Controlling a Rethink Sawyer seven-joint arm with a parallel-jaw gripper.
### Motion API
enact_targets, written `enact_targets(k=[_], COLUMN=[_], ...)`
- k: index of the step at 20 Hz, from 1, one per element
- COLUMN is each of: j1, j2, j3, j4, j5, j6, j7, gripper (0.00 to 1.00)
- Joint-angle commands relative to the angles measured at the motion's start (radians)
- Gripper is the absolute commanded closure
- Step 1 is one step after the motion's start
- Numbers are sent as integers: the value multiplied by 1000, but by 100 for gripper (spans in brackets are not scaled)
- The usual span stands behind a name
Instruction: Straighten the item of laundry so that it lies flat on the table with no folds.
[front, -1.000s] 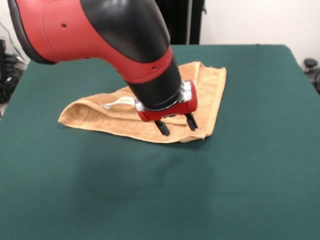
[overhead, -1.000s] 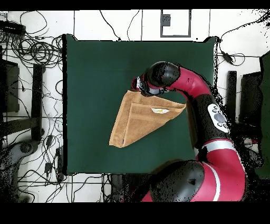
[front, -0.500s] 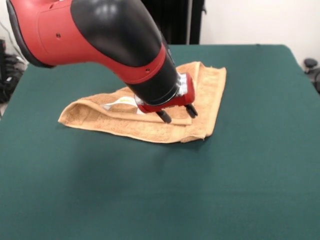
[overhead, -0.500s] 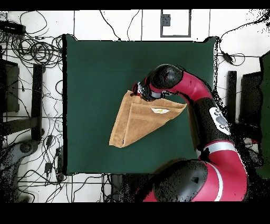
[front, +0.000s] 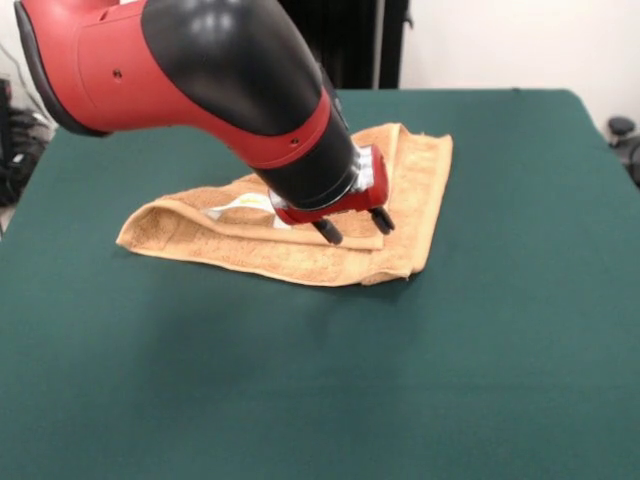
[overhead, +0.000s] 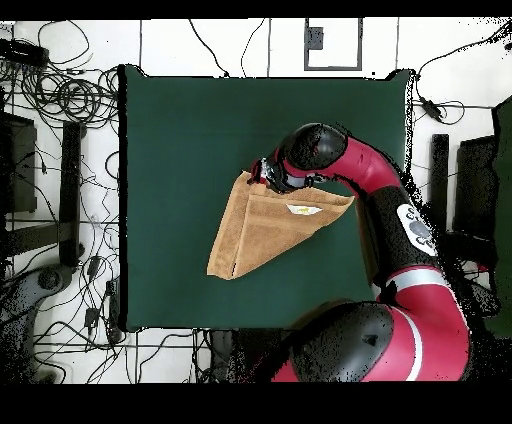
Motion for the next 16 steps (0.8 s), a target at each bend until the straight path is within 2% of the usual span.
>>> enact_targets(k=[1, 16], j1=[15, -9], j2=[89, 112], j3=[20, 35], j4=[77, 136], j5=[44, 58], j6=[64, -17], j7=[81, 77], gripper=[0, 0])
